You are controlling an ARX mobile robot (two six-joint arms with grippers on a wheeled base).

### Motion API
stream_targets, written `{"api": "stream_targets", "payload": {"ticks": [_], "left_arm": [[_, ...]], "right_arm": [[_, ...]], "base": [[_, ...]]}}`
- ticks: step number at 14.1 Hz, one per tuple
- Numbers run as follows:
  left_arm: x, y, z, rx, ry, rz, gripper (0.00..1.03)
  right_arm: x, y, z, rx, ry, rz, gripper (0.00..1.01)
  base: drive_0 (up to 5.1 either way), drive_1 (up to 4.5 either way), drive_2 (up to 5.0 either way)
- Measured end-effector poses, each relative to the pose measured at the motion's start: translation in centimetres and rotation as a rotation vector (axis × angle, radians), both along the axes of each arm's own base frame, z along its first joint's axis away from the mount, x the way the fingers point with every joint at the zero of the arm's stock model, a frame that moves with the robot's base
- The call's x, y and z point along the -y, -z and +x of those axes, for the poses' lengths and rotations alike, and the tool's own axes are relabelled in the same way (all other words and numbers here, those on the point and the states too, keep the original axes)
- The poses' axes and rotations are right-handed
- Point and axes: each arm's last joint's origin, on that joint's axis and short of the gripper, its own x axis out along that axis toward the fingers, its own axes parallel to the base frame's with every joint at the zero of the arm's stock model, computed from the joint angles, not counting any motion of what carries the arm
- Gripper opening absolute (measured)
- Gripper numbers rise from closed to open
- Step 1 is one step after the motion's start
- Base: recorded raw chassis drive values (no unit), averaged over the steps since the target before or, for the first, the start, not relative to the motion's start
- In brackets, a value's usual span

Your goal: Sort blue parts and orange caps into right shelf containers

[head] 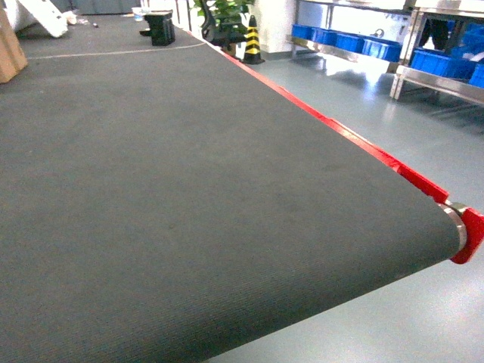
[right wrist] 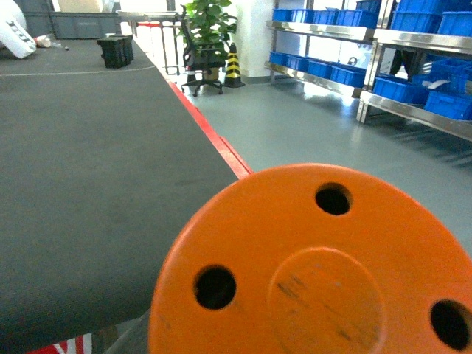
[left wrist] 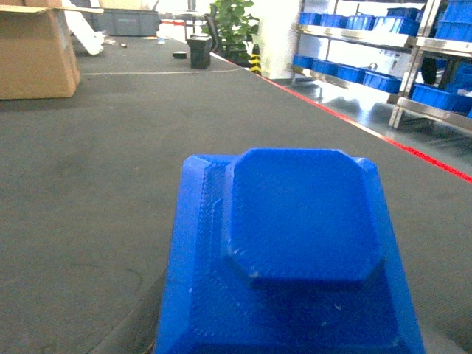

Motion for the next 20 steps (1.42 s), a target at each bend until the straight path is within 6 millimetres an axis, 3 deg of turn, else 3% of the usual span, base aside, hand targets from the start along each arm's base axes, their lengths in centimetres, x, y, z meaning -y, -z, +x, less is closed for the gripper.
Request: {"api": "stream_targets", "payload": {"ticks": [20], "left_arm": [[0.00, 0.00, 0.00, 0.000, 0.000, 0.000, 0.42]], "right_arm": [[0.00, 0.00, 0.00, 0.000, 0.000, 0.000, 0.44]], "base": [[-1.7, -1.67, -1.7]]}}
